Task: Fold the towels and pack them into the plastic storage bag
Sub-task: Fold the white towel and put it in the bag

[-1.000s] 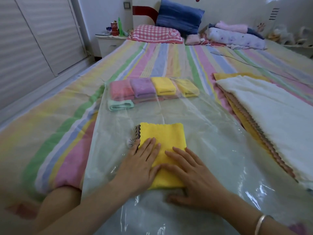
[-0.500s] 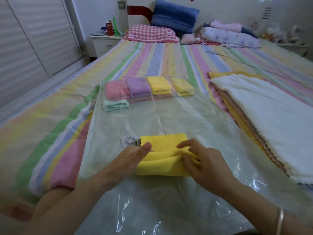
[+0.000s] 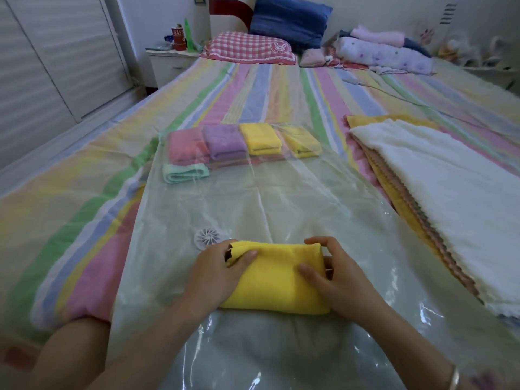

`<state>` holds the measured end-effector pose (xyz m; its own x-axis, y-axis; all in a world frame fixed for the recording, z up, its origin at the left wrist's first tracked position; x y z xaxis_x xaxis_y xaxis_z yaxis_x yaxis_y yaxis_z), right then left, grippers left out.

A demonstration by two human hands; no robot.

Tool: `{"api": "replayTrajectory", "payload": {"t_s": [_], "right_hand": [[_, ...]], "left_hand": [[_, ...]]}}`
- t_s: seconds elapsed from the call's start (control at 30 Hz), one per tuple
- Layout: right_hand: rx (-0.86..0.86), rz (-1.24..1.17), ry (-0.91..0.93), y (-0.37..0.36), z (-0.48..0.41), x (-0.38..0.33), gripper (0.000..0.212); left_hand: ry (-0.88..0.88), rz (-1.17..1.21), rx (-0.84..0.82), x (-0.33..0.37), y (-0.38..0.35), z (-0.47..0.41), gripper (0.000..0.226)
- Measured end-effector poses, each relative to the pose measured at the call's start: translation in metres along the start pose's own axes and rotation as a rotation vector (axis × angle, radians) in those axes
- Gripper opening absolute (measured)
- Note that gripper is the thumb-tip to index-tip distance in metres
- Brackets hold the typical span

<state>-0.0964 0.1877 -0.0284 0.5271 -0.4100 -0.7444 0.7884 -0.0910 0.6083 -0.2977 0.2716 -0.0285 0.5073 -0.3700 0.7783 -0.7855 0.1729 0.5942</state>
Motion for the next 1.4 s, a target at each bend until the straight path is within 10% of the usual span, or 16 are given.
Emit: {"api": "replayTrajectory", "payload": {"t_s": [0.17,0.3,0.47,0.57,0.73,0.87,1.23,1.4], "right_hand": [[0.185,-0.051,-0.026,-0.001,0.0,0.012,0.044],[0.263,-0.05,0.005,0.003,0.005,0.012,0.055],[0.476,0.435,0.379,0.001,0.029,-0.055,0.046],[0.302,0.696,0.517,-0.034,0.031,-0.079,0.052],[-0.084,0.875,0.323,-0.053,0.011,-0.06,0.063],[-0.07,0.992,0.337,-0.058,0.009,-0.058,0.078],[0.027,0.988,0.259,-0.011,0.023,-0.033,0.053],[-0.024,0.949,0.044,0.027,0.031,0.015,0.047]], "left_hand": [[-0.278,-0.445,0.238,0.053,0.024,0.007,0.032],[-0.686,-0.665,-0.144,0.079,-0.032,0.018,0.052],[-0.599,-0.789,-0.404,0.03,-0.069,0.016,0.069],[-0.622,-0.703,-0.445,0.03,-0.072,0.016,0.075],[-0.361,-0.07,-0.201,0.03,-0.024,0.0,0.056],[-0.517,-0.143,0.075,0.082,0.017,0.027,0.033],[-0.736,-0.2,-0.198,0.131,-0.062,0.111,0.008],[-0.757,-0.399,-0.361,0.118,-0.112,0.121,0.053]]}}
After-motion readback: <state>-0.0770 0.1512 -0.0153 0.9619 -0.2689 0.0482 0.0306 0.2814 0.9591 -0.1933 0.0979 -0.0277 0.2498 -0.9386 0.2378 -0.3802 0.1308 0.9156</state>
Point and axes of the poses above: each hand's wrist, its own z-axis away from the middle knuckle, its own y-axis out of the back of the hand, x = y × z, the point moved 10 cm from there along -z, towards the middle knuckle, and after that the axes turned 11 degrees about -y, right-handed, at the moved point
